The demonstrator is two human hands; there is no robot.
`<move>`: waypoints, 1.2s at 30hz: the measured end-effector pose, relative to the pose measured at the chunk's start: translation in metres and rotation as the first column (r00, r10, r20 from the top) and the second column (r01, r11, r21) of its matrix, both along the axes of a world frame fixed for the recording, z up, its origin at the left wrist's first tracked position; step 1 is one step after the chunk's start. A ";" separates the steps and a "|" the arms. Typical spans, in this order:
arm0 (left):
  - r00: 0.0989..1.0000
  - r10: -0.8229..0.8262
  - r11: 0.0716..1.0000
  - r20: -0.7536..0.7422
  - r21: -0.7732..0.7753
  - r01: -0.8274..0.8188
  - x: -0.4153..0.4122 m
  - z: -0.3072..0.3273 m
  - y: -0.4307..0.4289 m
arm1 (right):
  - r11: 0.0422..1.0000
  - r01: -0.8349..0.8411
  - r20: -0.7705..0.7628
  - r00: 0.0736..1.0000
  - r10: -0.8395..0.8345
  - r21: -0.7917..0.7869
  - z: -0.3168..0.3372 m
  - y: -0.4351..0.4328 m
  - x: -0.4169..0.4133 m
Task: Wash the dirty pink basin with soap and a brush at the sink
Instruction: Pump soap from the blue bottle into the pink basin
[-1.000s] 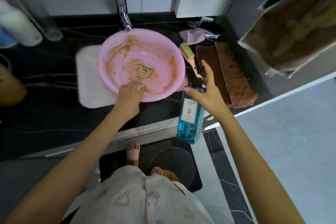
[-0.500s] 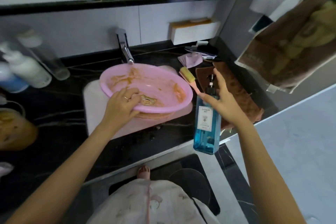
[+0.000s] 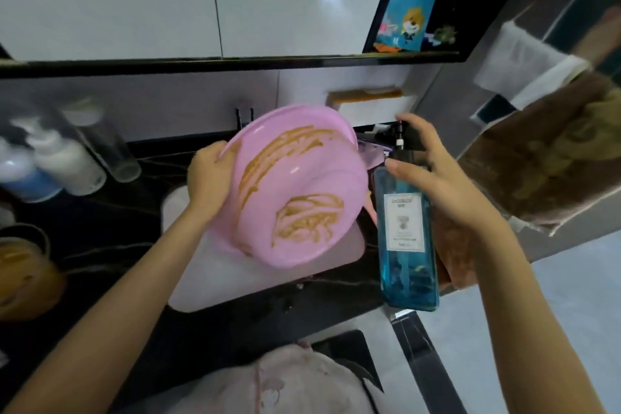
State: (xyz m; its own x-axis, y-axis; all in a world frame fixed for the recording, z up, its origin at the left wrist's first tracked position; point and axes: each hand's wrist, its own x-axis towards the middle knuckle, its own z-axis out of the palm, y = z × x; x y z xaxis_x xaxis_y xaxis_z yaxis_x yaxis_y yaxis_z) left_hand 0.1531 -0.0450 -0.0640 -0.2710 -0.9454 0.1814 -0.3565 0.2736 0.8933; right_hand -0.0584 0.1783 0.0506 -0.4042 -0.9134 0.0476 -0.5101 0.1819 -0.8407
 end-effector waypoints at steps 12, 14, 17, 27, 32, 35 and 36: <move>0.876 0.448 0.821 -0.180 0.470 -0.324 0.002 -0.061 0.010 | 0.992 -0.091 0.117 0.990 0.081 0.087 -0.039 -0.019 0.011; 0.854 0.474 0.805 -0.216 0.498 -0.321 0.003 -0.066 0.012 | 0.989 -0.113 0.102 0.989 0.104 0.091 -0.055 -0.020 0.017; 0.846 0.484 0.802 -0.225 0.500 -0.326 0.006 -0.074 0.013 | 0.975 -0.191 0.150 0.973 0.173 0.115 -0.078 -0.019 0.028; 0.921 0.377 0.876 -0.100 0.363 -0.319 -0.004 -0.078 0.009 | 0.978 -0.175 0.169 0.973 0.155 0.110 -0.084 -0.021 0.008; 0.912 0.403 0.866 -0.080 0.356 -0.351 -0.004 -0.080 0.008 | 0.969 -0.219 0.179 0.964 0.198 0.109 -0.084 -0.037 -0.001; 0.918 0.390 0.873 -0.072 0.346 -0.344 -0.004 -0.080 0.008 | 0.963 -0.257 0.177 0.954 0.241 0.075 -0.083 -0.045 -0.001; 0.918 0.391 0.873 -0.071 0.344 -0.345 -0.004 -0.081 0.009 | 0.960 -0.270 0.162 0.953 0.256 0.070 -0.084 -0.048 0.000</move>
